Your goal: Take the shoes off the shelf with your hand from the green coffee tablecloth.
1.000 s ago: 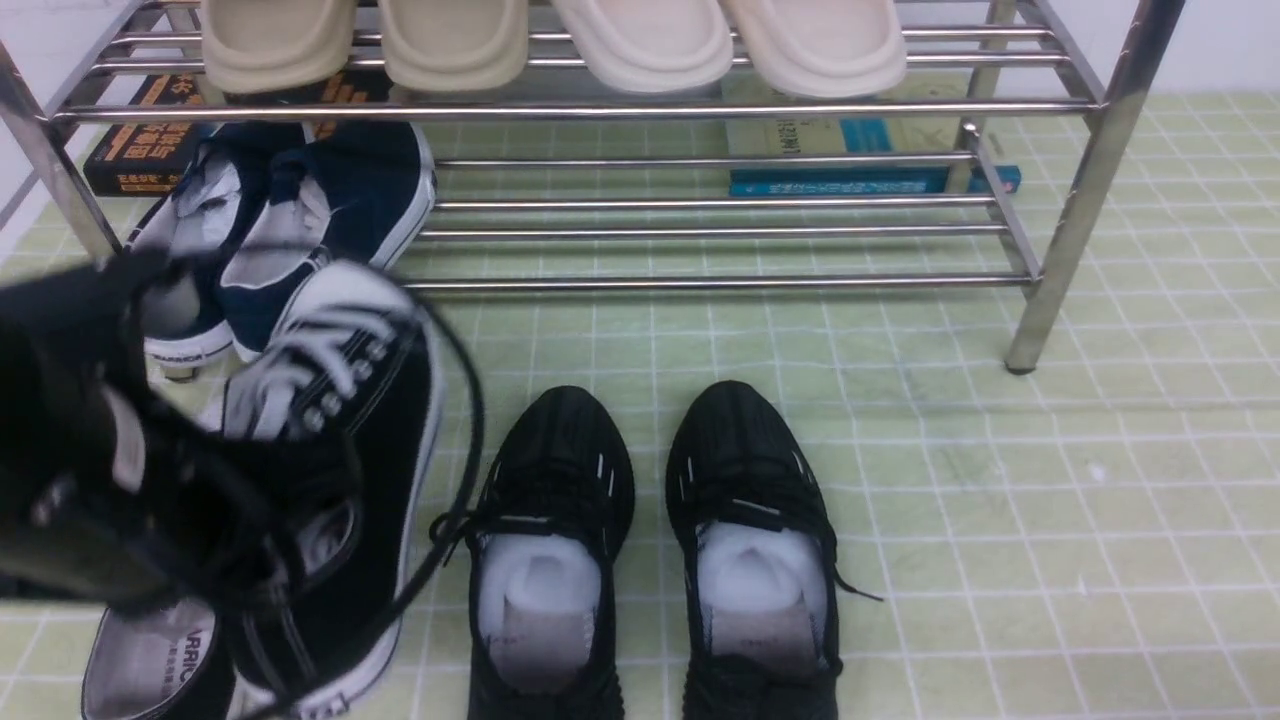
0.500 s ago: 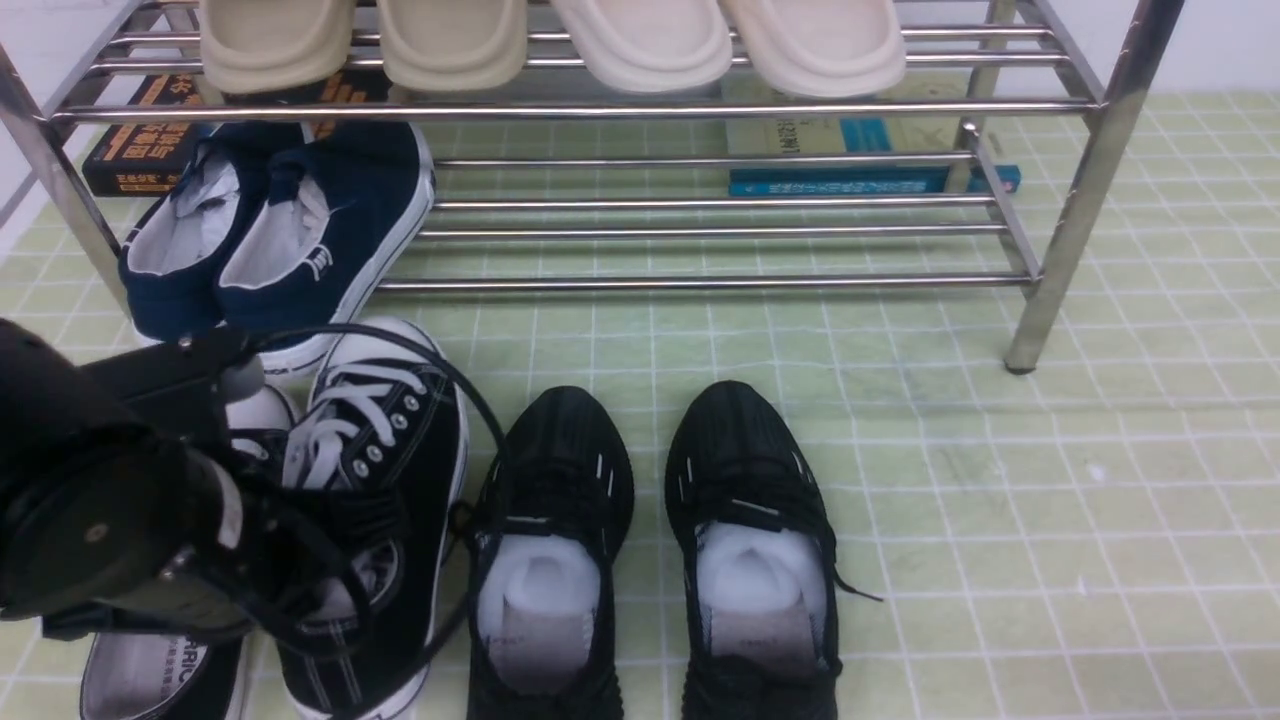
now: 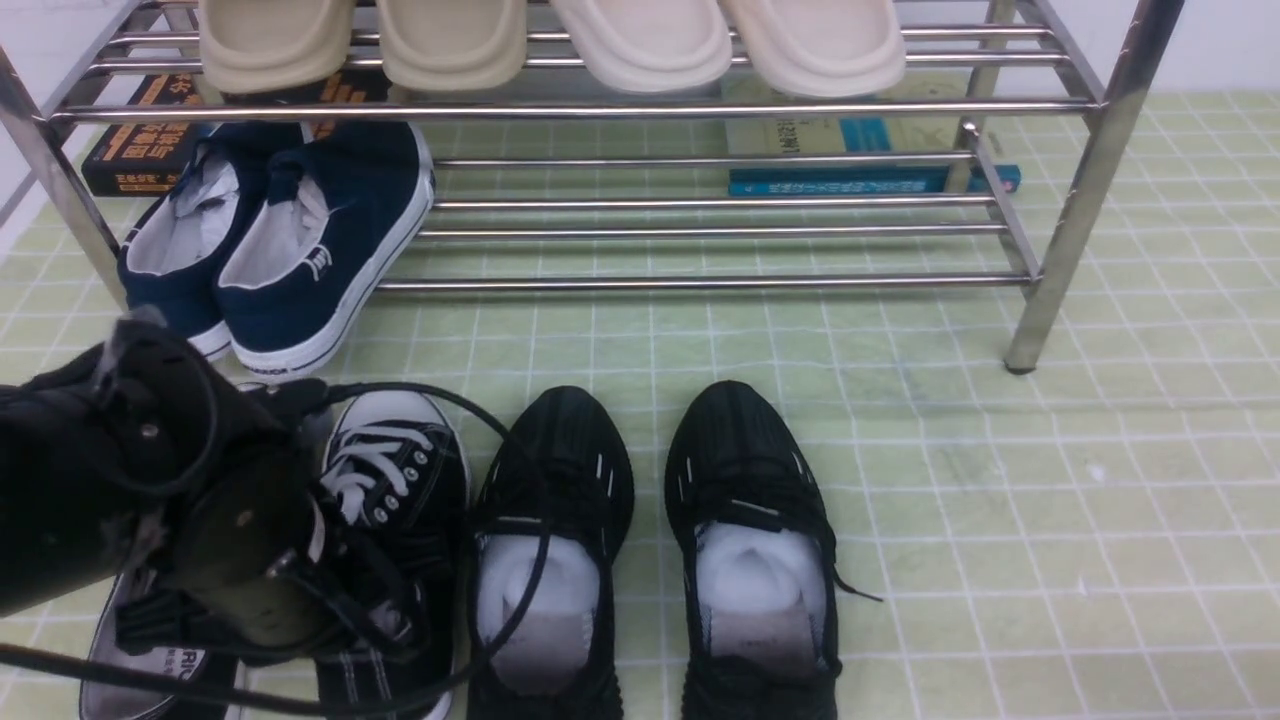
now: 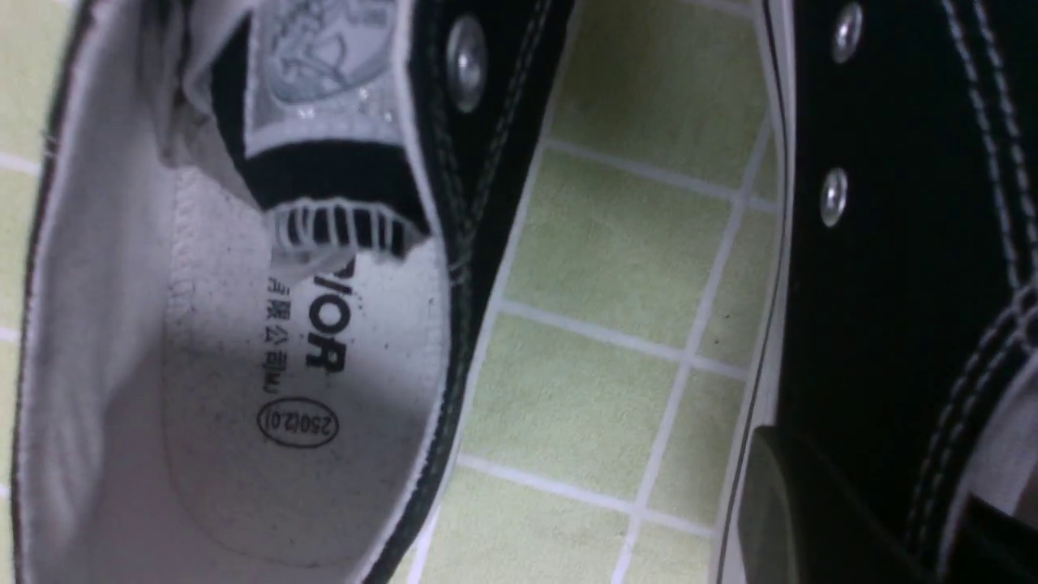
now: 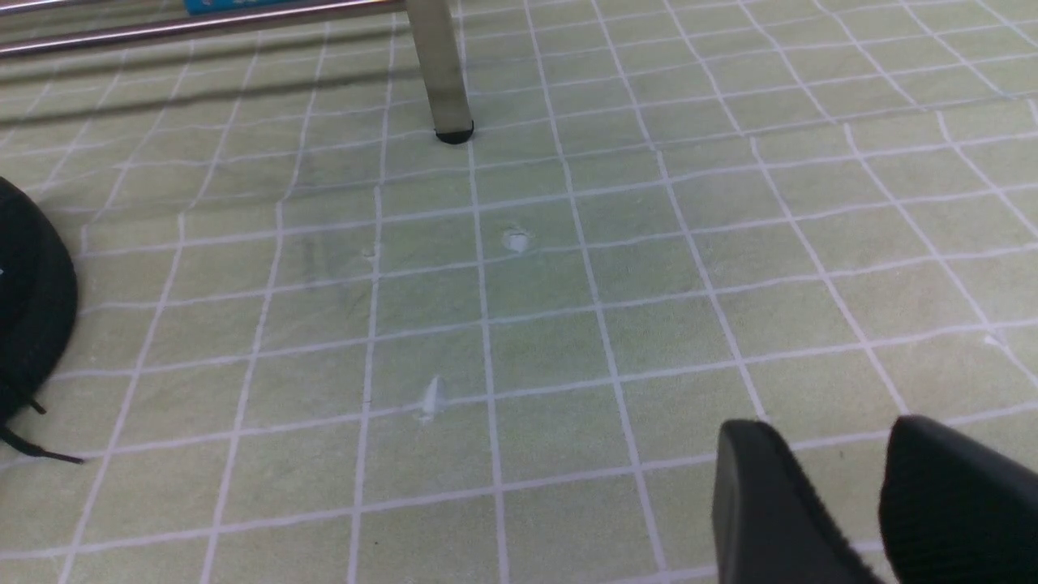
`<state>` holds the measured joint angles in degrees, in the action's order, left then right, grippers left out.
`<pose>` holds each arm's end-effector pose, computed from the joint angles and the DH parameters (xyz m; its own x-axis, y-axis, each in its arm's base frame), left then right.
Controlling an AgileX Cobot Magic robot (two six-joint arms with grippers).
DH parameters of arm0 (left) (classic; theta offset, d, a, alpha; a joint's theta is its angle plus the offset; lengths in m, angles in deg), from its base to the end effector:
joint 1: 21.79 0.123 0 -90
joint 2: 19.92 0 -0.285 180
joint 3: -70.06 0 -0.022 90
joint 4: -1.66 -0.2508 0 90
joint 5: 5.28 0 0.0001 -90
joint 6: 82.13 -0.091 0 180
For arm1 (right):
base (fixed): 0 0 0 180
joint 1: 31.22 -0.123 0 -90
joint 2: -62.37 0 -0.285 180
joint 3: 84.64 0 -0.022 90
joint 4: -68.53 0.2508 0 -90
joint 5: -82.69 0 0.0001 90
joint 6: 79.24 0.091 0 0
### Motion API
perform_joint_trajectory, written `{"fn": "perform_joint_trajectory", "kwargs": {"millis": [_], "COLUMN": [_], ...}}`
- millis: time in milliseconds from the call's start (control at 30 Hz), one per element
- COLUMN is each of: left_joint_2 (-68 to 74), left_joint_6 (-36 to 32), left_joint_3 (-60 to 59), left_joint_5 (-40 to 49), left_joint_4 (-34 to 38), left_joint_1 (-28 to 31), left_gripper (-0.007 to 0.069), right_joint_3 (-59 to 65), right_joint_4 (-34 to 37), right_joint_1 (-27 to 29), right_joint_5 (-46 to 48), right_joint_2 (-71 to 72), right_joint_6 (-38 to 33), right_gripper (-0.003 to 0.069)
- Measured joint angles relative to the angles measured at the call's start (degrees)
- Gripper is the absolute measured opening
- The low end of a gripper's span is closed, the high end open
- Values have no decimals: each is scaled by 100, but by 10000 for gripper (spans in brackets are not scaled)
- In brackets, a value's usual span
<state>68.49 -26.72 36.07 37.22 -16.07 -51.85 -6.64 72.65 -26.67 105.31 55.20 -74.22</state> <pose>0.2178 -0.1044 0.2067 -0.9104 -0.2319 -0.3428 -0.2309 0.9720 -0.0441 0.0519 -0.0016 0.1738 -0.2920 0.1771 -0.9399 0.0990 0.9830 0.1544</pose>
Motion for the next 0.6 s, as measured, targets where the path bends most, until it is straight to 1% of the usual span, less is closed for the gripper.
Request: {"fn": "perform_joint_trajectory", "kwargs": {"millis": [100, 167, 233, 267, 300, 333, 400, 433, 500, 567, 600], "left_joint_2": [7, 1, -18, -26, -127, -212, -413, -437, -795, -1106, -1284], "left_joint_6": [1, 1, 1, 1, 1, -23, -203, -203, -795, -1361, -1604], "left_joint_3": [24, 35, 59, 59, 113, 195, 446, 482, 1018, 1462, 1625], "left_joint_5": [-9, -36, -36, -22, 102, 300, 716, 716, 1473, 1979, 2163], "left_joint_4": [-49, -117, -156, -156, -162, -128, -3, -3, 245, 459, 560], "left_joint_1": [0, 0, 0, 0, 0, 0, 0, 0, 0, 0, 0], "left_gripper": [98, 157, 231, 239, 307, 340, 377, 380, 380, 337, 302], "right_joint_3": [0, 0, 0, 0, 0, 0, 0, 0, 0, 0, 0], "right_joint_4": [0, 0, 0, 0, 0, 0, 0, 0, 0, 0, 0], "right_joint_1": [0, 0, 0, 0, 0, 0, 0, 0, 0, 0, 0], "right_joint_5": [0, 0, 0, 0, 0, 0, 0, 0, 0, 0, 0], "right_joint_2": [0, 0, 0, 0, 0, 0, 0, 0, 0, 0, 0], "right_joint_6": [0, 0, 0, 0, 0, 0, 0, 0, 0, 0, 0], "right_gripper": [237, 237, 237, 237, 237, 237, 237, 237, 237, 237, 237]}}
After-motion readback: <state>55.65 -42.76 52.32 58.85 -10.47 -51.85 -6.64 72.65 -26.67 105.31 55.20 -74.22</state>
